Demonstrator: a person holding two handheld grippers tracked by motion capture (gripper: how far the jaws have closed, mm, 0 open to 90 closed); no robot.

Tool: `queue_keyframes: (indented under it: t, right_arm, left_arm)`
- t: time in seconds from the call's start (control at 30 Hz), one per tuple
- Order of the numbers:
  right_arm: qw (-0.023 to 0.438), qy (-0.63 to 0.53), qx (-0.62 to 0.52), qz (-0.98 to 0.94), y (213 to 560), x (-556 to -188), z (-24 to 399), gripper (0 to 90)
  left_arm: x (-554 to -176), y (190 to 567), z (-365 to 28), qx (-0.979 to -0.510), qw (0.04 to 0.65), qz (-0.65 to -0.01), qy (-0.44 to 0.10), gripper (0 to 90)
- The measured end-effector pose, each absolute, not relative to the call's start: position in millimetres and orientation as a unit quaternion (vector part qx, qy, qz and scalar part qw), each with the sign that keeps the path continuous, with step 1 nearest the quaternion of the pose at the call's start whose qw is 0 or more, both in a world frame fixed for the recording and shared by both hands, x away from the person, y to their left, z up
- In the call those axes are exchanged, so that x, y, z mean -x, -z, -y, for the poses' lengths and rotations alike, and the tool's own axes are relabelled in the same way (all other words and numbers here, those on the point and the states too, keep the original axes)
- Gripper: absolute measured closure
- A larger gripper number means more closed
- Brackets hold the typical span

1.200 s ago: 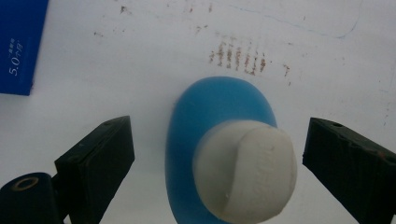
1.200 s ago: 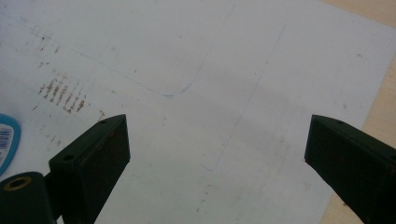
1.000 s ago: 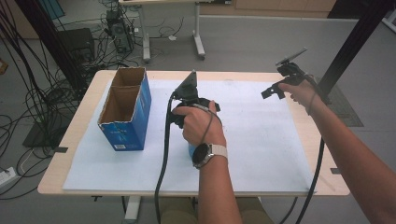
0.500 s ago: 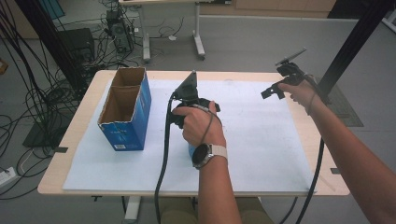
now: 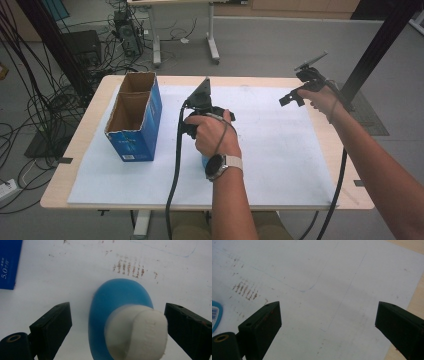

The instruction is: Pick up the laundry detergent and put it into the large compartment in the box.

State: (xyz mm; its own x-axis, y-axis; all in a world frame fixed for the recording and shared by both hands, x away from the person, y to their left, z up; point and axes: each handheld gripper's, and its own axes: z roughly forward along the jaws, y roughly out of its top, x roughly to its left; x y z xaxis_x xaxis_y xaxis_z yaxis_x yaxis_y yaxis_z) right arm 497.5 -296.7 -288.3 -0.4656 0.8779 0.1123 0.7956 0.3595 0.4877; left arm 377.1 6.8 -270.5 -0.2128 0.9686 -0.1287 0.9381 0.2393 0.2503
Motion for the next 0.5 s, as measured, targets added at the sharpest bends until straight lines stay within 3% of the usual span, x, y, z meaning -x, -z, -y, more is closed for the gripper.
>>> queue_keyframes:
  t: [0.5]
  right_arm:
    - [0.08,-0.245,-0.511,-0.82,291.7,-498.6,297.4,6.8]
  left_arm:
    - [-379.6,281.3,-6.7,-0.615,0.123,-0.777,-0.047,9.5]
